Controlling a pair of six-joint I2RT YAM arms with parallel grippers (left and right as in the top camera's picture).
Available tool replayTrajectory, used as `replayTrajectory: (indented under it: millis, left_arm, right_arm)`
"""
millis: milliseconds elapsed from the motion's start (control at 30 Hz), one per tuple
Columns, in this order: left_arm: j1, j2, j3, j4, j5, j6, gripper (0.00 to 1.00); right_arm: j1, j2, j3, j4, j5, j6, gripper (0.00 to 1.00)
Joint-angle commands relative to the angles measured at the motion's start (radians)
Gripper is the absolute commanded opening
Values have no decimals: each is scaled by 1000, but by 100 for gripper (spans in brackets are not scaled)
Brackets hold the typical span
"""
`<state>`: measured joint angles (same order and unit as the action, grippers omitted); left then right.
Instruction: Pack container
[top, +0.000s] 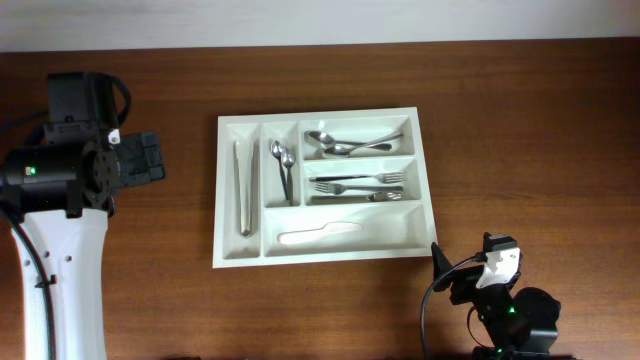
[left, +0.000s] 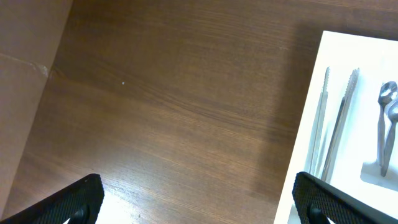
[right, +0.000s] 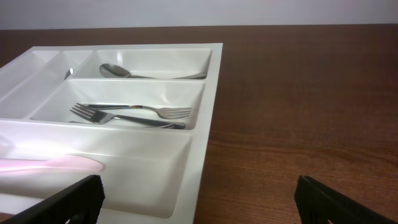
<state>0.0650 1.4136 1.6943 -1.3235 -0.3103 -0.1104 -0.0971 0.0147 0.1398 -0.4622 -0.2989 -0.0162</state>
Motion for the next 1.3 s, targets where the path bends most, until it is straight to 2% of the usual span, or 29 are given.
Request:
replayTrajectory:
  millis: [0,200,367,533,767,1000,1267]
  left_arm:
    - [-5,-24,2,2,3,-13,99]
    - [-24,-196,-24,3,4,-13,99]
    - [-23,-413,-135,58,-57,-6,99]
    - [-23,-645,-382,350,-42,-6,99]
    - [-23,-931,-877,801,61,-6,99]
    - [-23,-1151,-1277,1030,141,-9,99]
    - [-23,-1349,-1503,1114,150,-9,99]
  right_arm:
    - [6,-11,-8,6,-15,-3,99]
    - [6,-11,-8,6,-15,-3,99]
    - [6,-11,-8,6,-15,-3,99]
    - [6,-11,-8,6,-15,-3,99]
    - [6,-11,-8,6,-15,-3,98]
    - [6,-11,-8,6,-15,-3,99]
    - [6,-11,-8,6,-15,-3,99]
